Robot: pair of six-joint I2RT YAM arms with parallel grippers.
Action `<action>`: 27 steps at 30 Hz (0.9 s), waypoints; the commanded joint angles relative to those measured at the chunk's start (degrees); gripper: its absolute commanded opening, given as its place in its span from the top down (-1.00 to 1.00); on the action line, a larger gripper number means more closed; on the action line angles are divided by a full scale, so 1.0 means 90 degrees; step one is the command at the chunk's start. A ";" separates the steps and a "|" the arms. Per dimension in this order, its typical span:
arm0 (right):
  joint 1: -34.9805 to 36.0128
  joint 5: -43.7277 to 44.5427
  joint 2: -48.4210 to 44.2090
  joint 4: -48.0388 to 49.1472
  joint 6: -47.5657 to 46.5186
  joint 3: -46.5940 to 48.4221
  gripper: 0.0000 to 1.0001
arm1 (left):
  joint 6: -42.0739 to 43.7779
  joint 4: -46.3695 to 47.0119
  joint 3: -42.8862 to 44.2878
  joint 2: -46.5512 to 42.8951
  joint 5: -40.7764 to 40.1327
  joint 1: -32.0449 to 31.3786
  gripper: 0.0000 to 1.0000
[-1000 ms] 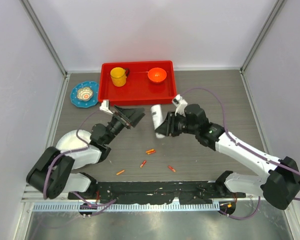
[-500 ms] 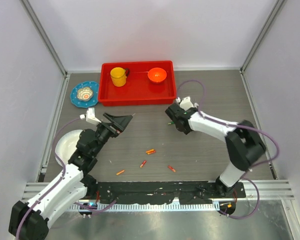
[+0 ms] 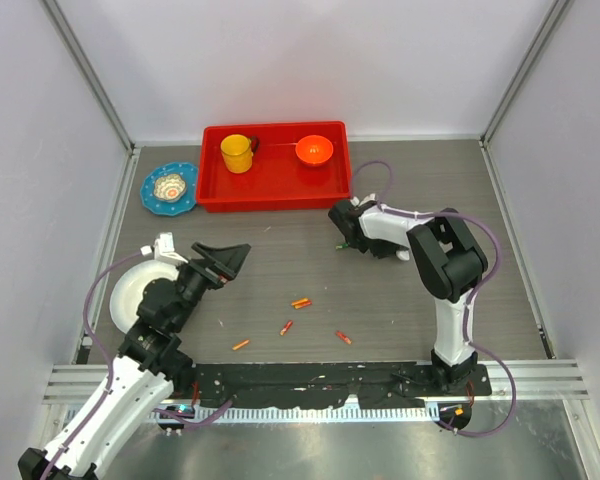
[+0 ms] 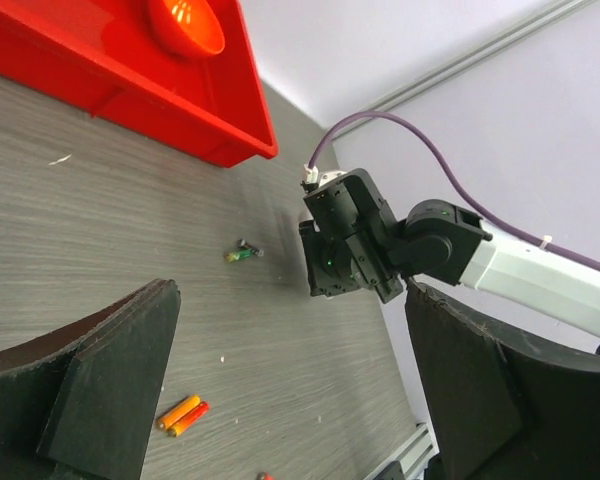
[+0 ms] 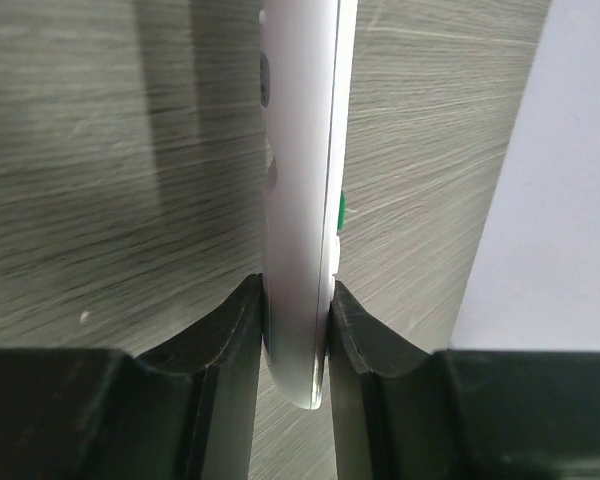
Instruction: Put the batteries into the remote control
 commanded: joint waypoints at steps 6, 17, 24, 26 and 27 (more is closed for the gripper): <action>0.0040 -0.0920 0.0207 -0.0022 -0.0242 -0.0122 0.67 | 0.0192 -0.0348 0.0077 0.0082 0.0040 -0.0010 -0.97; 0.0098 -0.1477 -0.0027 0.0008 -0.0164 -0.0405 -0.04 | 0.0202 -0.0416 0.0097 0.0239 0.0080 -0.0010 -0.98; 0.0371 -0.1594 -0.0164 -0.0080 0.0002 -0.0191 -0.12 | 0.0251 -0.0494 0.0117 0.0170 0.0031 -0.0020 -0.99; 0.0478 -0.1594 -0.0144 -0.0168 0.0051 -0.0093 -0.12 | 0.0251 -0.0494 0.0126 0.0180 0.0050 -0.0010 -0.99; 0.0508 -0.1585 -0.0154 -0.0207 0.0060 -0.0006 -0.12 | 0.0251 -0.0494 0.0117 0.0170 0.0060 -0.0010 -0.99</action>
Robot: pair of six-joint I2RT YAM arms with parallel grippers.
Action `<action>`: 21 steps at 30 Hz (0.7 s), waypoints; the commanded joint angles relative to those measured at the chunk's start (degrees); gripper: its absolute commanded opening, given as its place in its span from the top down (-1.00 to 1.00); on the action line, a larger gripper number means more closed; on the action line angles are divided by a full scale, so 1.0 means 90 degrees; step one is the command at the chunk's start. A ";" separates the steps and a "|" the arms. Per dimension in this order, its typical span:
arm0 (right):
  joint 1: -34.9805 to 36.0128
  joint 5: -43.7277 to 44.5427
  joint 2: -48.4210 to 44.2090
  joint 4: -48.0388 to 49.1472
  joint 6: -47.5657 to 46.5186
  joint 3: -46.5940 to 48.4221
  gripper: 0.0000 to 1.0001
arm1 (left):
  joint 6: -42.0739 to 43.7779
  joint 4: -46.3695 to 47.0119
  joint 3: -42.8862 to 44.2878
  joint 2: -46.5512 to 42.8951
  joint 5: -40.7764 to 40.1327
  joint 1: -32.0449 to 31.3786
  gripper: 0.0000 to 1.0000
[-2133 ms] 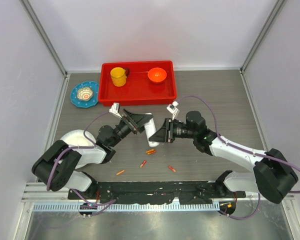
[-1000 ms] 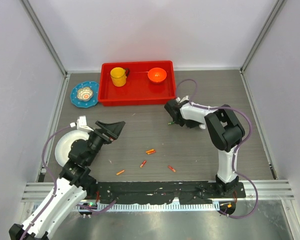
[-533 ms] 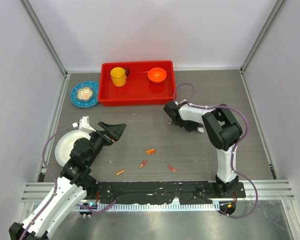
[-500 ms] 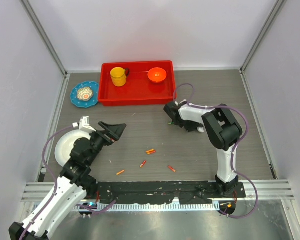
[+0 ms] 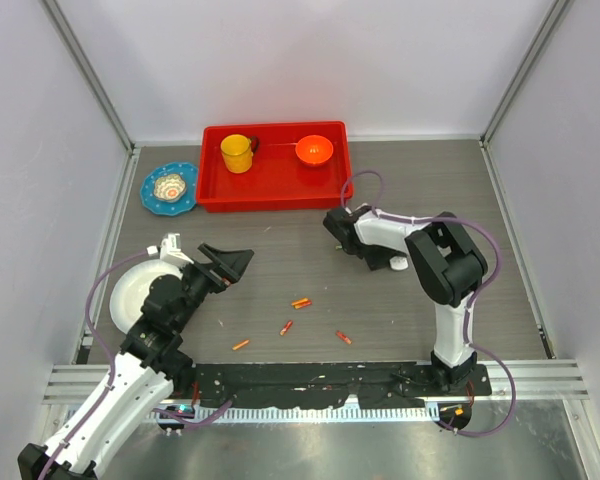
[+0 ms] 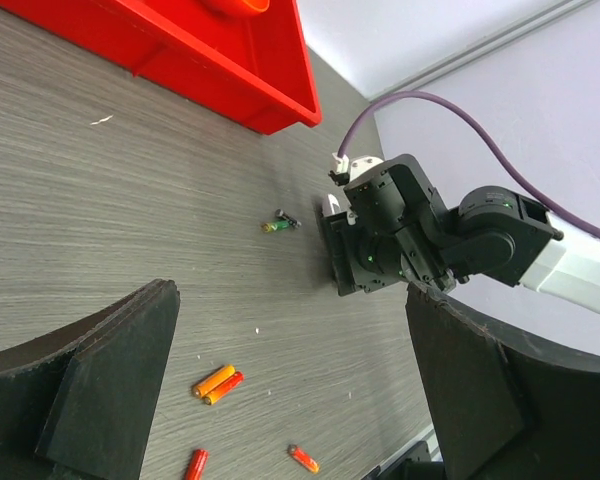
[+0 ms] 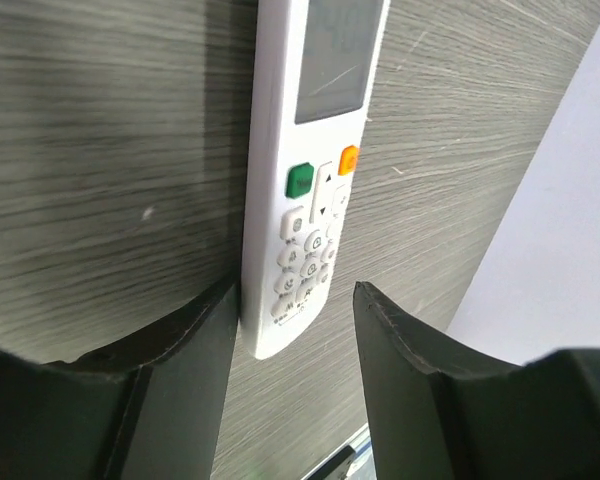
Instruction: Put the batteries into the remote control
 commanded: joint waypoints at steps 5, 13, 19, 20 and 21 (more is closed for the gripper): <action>0.0417 -0.0898 -0.0154 -0.0035 0.0483 0.0346 -0.12 | 0.0107 0.0035 0.0107 -0.0070 0.0019 -0.0006 -0.99; 0.0797 -0.0986 -0.0932 -0.0143 0.0844 0.0326 -0.12 | 0.0117 -0.0170 0.0097 -0.0109 0.0029 -0.0015 -0.99; 0.1013 -0.2047 -0.3578 0.2254 0.0983 -0.1017 -0.12 | 0.0458 -0.0538 0.0349 0.0280 -0.0185 -0.0015 -0.99; 0.1013 -0.2273 -0.4462 0.2820 0.0943 -0.1466 -0.12 | 0.0594 -0.0734 0.0477 0.0436 -0.0264 -0.0015 -0.99; 0.1013 -0.2594 -0.4819 0.3773 0.0962 -0.2292 -0.12 | 0.0847 -0.0949 0.0642 0.0844 -0.0390 -0.0025 -0.99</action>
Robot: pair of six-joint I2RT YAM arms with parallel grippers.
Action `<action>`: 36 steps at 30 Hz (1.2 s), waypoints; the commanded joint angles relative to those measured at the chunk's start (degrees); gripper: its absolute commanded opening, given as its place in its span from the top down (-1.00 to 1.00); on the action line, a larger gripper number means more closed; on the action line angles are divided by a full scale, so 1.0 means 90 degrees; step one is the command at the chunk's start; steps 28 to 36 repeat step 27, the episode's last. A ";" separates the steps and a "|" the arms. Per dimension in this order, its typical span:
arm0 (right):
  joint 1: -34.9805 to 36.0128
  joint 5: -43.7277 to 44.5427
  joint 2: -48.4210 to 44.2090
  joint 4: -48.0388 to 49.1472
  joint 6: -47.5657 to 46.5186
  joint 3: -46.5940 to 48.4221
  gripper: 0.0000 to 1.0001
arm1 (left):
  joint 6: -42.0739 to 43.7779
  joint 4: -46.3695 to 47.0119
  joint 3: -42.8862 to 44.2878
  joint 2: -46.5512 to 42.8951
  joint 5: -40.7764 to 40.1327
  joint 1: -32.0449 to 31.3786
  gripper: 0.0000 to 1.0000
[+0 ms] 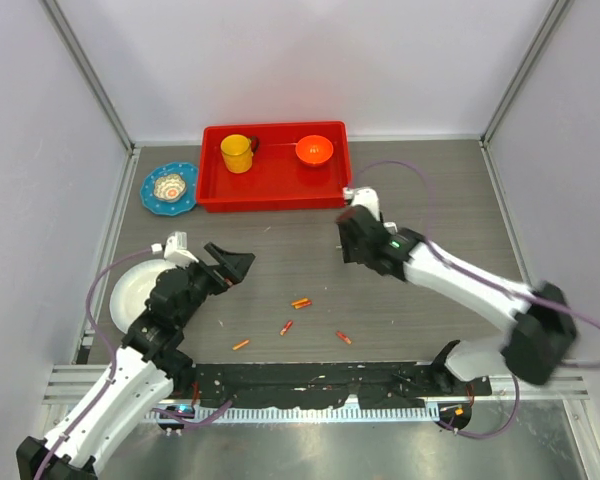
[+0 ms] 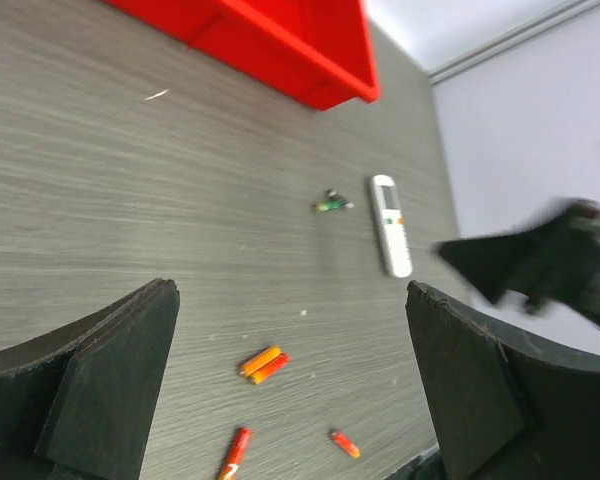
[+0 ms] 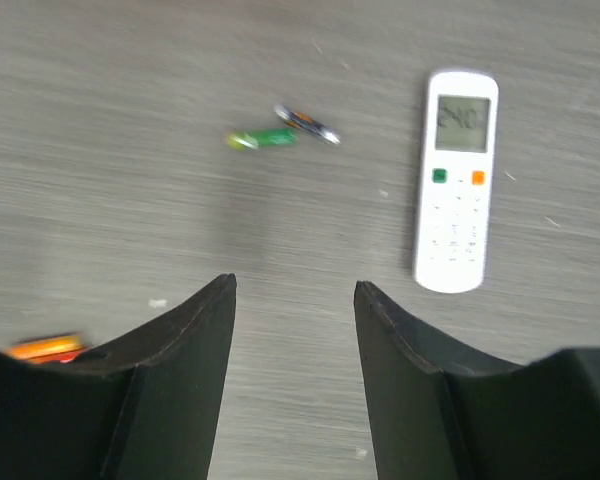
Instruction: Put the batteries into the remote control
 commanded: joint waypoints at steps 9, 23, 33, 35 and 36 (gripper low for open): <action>0.0034 -0.1546 -0.4217 0.4642 0.0939 -0.4089 -0.12 | 0.1054 -0.2007 0.2453 0.2821 -0.1470 -0.0454 -0.99; 0.0044 -0.1517 -0.5187 0.4945 0.1650 -0.4374 -0.78 | 0.0059 -0.2090 0.3211 0.3714 -0.1639 -0.0914 -0.99; 0.0044 -0.1478 -0.4982 0.5046 0.2247 -0.4220 -0.79 | 0.0702 -0.2017 0.3004 0.3712 -0.1383 -0.0884 -0.97; 0.0044 -0.1478 -0.4982 0.5046 0.2247 -0.4220 -0.79 | 0.0702 -0.2017 0.3004 0.3712 -0.1383 -0.0884 -0.97; 0.0044 -0.1478 -0.4982 0.5046 0.2247 -0.4220 -0.79 | 0.0702 -0.2017 0.3004 0.3712 -0.1383 -0.0884 -0.97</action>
